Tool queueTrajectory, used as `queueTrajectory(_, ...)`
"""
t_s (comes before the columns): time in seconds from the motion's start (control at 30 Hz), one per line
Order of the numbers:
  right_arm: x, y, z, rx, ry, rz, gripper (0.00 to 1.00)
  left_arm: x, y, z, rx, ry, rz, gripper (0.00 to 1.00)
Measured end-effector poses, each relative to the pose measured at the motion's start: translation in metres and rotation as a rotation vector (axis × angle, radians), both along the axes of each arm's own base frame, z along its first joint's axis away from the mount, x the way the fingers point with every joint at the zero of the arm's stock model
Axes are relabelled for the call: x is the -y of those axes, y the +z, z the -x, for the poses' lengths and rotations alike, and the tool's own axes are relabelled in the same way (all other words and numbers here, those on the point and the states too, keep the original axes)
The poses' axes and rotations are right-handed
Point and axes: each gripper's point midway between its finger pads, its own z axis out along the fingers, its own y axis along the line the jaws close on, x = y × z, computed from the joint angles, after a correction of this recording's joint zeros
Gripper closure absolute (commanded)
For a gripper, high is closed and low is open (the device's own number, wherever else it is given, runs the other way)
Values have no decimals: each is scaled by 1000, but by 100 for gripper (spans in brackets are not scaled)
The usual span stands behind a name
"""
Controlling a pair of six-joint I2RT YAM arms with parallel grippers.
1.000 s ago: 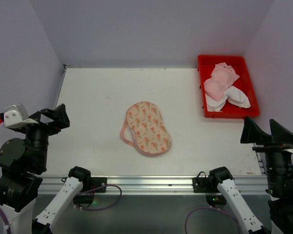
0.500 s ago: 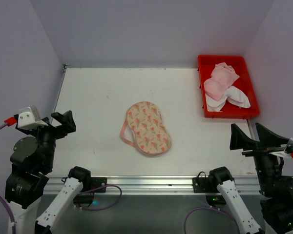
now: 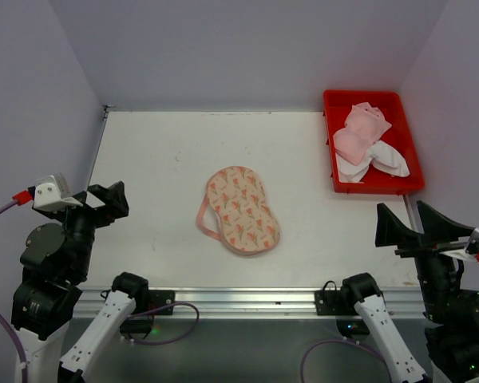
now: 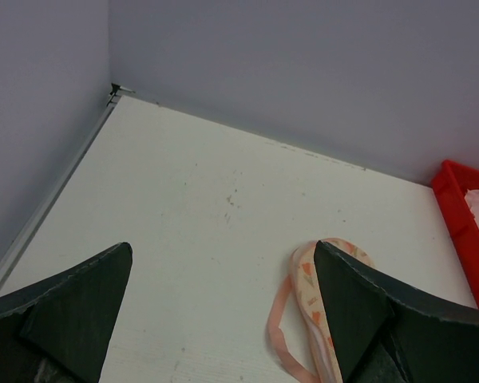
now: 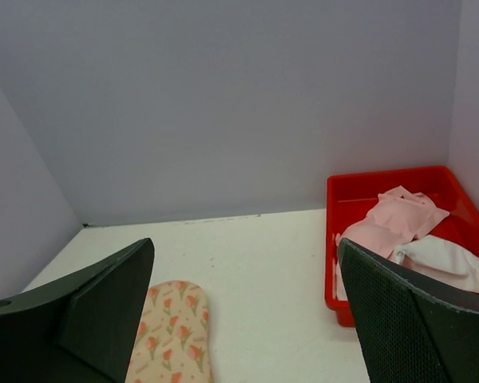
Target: Unzip the laundry bag and remove the bra
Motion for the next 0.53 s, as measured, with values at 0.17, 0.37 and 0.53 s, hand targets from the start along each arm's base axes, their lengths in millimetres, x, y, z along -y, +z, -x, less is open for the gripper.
queueTrajectory(0.17, -1, 1, 1, 6, 8, 3, 1, 2, 2, -1, 8, -7, 12, 0)
queueTrajectory(0.37, -3, -2, -2, -2, 13, 9, 1, 6, 0, -5, -4, -20, 10, 0)
queueTrajectory(0.53, -6, -2, -2, 1, 26, 12, 1, 9, -5, -10, -16, -27, 8, 0)
